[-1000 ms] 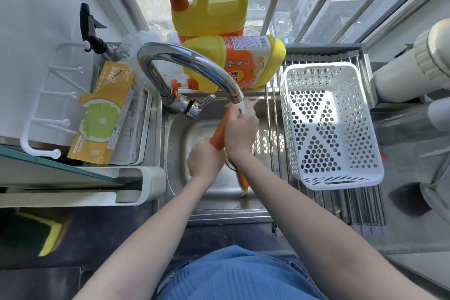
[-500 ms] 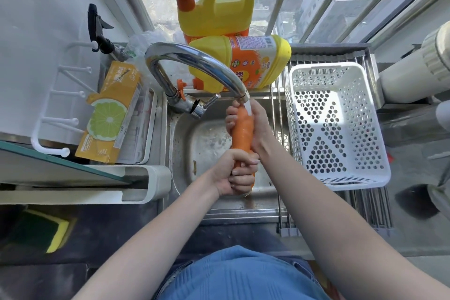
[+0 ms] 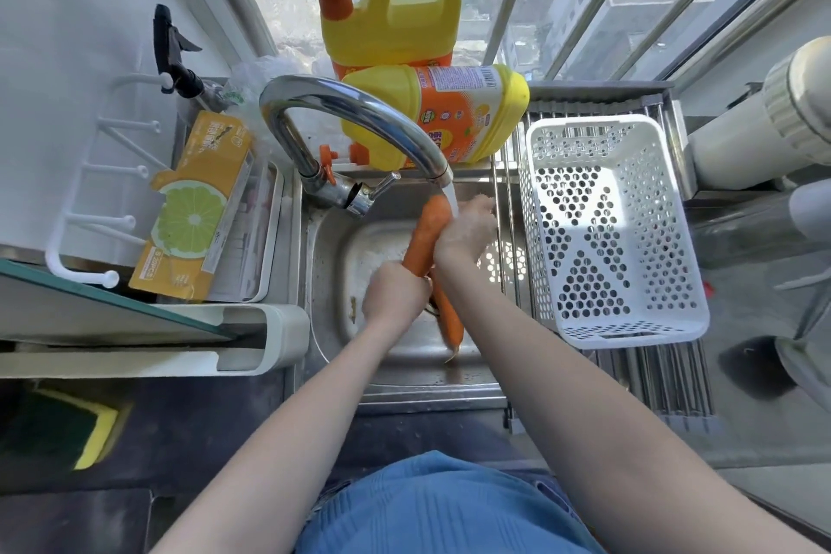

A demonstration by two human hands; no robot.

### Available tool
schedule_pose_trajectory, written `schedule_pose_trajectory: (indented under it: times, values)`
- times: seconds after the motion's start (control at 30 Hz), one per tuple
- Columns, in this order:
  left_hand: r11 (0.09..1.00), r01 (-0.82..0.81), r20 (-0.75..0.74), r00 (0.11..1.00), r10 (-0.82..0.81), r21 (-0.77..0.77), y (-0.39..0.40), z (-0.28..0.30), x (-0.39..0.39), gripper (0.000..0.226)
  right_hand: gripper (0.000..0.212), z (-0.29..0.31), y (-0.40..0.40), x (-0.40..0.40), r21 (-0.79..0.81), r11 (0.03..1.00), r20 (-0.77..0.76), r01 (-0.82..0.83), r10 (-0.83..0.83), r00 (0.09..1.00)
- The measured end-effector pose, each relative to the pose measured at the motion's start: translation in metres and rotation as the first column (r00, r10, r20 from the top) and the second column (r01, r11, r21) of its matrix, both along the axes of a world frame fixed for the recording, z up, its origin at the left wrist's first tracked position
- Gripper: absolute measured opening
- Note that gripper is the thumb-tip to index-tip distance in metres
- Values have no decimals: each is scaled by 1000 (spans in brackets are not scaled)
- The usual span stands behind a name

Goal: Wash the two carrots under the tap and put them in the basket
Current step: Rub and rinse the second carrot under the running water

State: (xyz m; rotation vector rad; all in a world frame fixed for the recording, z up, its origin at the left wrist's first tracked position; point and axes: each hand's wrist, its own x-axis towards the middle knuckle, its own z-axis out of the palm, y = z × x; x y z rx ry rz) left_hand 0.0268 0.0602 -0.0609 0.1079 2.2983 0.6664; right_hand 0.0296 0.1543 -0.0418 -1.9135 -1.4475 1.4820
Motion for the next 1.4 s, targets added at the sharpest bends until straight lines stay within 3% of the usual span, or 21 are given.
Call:
schedule_pose_trajectory:
  times: [0.07, 0.1, 0.17, 0.27, 0.37, 0.4, 0.47, 0.5, 0.57, 0.63, 0.67, 0.7, 0.77, 0.9, 1.0, 1.1, 1.17, 1.3, 1.33, 1.4]
  values:
    - [936, 237, -245, 921, -301, -258, -13, -4, -29, 23, 53, -1, -8, 13, 148, 984, 96, -97, 84, 992]
    - [873, 316, -266, 865, -426, -371, -21, -7, -44, 25, 53, -1, -15, 16, 179, 969, 90, -169, 155, 984]
    - [822, 356, -247, 834, -494, -445, -33, -9, -58, 26, 45, -6, -21, 9, 151, 963, -3, -225, 228, 974]
    - [922, 262, -225, 917, -330, -286, -28, -6, -46, 23, 33, -9, -16, -5, 111, 970, -39, -217, 222, 974]
    - [972, 161, -151, 971, -188, -170, -13, -7, -38, 18, 29, -21, -3, -3, 60, 945, 85, -322, 317, 945]
    - [986, 111, -99, 987, -124, -123, -11, -5, -37, 17, 36, -24, 2, -1, -44, 949, 40, -312, 314, 949]
    - [1000, 23, 155, 988, -25, 15, -8, 1, -33, 2, 45, -19, 8, -2, -372, 891, -273, -261, 164, 948]
    - [996, -8, 357, 934, -23, 86, -7, 6, -29, 14, 39, -16, 11, -2, -496, 816, -443, -297, 56, 895]
    - [973, -97, 719, 689, -87, 211, -5, 16, -23, 32, 22, -9, 17, 0, -583, 729, -608, -359, -97, 788]
    - [932, -234, 885, 439, -153, 277, -1, 22, -20, 35, 23, -4, 22, 1, -616, 677, -691, -402, -219, 689]
    - [917, -280, 908, 385, -163, 284, 2, 23, -18, 35, 29, -3, 24, 1, -625, 652, -718, -429, -265, 644]
    - [911, -311, 911, 387, -141, 273, 6, 25, -15, 37, 33, -2, 25, -1, -627, 634, -730, -453, -272, 627]
    - [912, -351, 869, 494, -13, 213, 15, 27, -8, 38, 29, -6, 27, -6, -631, 642, -698, -434, -226, 680]
    - [915, -385, 713, 675, 191, 120, 26, 21, 4, 28, 27, -8, 25, -12, -554, 794, -504, -250, -80, 860]
    - [946, -308, 475, 850, 228, 98, 23, 14, 9, 18, 24, -6, 12, -11, -338, 927, -326, -163, 47, 944]
    - [994, -89, 153, 985, 80, 56, 15, 1, 11, 21, 46, -3, -3, -15, -104, 985, -162, -137, 119, 980]
    - [1000, 15, 0, 1000, -15, 2, 11, -7, 11, 16, 44, 2, -8, -14, -23, 992, -136, -128, 124, 983]
    - [996, 66, -164, 984, -74, -56, 2, -8, -1, 18, 17, 0, -11, -8, 66, 989, -119, -135, 143, 983]
    - [994, 86, -149, 984, -94, -61, 1, -7, -5, 17, 17, -2, -9, -7, 72, 984, -113, -160, 168, 979]
    - [999, 29, 32, 999, -29, 23, 1, -1, -5, 7, 24, -3, 1, -7, 9, 971, -102, -238, 237, 966]
